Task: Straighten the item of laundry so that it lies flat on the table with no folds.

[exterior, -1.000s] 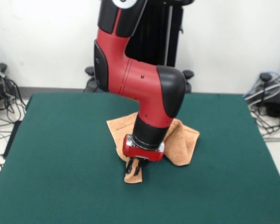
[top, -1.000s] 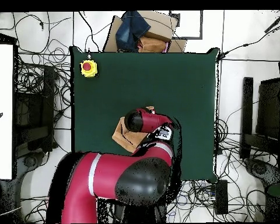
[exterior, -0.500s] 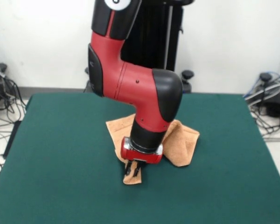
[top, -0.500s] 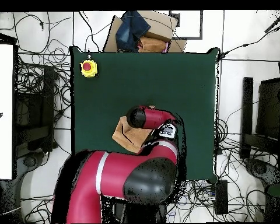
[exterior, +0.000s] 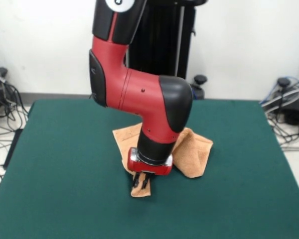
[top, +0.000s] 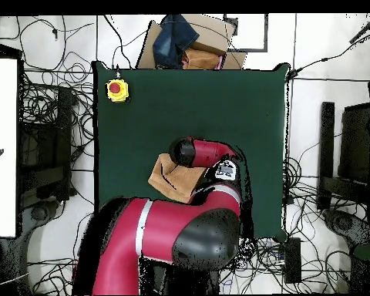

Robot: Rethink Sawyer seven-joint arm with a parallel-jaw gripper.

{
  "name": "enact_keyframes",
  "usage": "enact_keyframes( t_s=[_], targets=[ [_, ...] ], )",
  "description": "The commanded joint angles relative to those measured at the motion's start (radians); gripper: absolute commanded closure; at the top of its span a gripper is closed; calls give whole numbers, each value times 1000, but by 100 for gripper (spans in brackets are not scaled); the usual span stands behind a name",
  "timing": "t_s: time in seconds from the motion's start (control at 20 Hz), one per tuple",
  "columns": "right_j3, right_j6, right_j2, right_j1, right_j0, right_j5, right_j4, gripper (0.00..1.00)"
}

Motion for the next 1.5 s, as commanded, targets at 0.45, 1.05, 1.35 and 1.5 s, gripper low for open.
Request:
enact_keyframes(
  t_s=[0.45, 1.05, 1.35, 1.5],
  targets=[
    [248, 32, 91, -260, -43, 200, -67, 100],
    [188, 54, 69, -195, -91, 53, -136, 100],
    [213, 133, 43, -165, -92, -35, -144, 100],
    [205, 146, 46, -132, -98, -64, -138, 100]
  ],
)
